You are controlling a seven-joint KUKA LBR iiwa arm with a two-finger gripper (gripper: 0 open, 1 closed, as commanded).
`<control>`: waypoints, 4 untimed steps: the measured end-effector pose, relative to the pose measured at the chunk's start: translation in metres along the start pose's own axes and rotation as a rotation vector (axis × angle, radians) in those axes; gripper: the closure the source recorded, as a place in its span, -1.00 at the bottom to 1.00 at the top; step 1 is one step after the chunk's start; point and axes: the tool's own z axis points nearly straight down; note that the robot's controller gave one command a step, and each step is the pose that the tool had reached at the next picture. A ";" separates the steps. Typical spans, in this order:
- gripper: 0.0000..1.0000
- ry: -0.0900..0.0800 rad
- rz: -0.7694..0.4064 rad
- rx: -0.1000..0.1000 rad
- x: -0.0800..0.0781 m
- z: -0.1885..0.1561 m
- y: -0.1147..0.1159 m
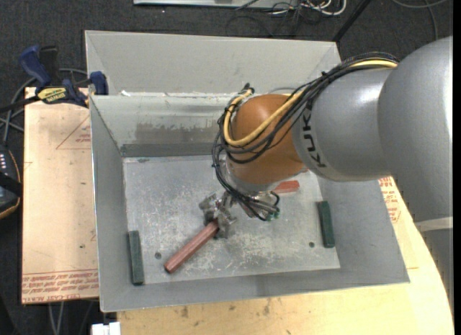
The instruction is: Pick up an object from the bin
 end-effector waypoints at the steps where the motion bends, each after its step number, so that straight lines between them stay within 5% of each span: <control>1: 1.00 -0.002 -0.500 0.000 -0.030 -0.001 0.014; 2: -1.00 0.000 -0.498 -0.001 -0.030 -0.001 0.013; 3: 1.00 0.000 -0.498 -0.001 -0.030 -0.001 0.013; 4: 1.00 -0.007 -0.710 0.005 -0.022 -0.177 0.044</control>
Offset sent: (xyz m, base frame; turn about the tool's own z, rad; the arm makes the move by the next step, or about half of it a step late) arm 0.0195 0.0251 0.0009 -0.5017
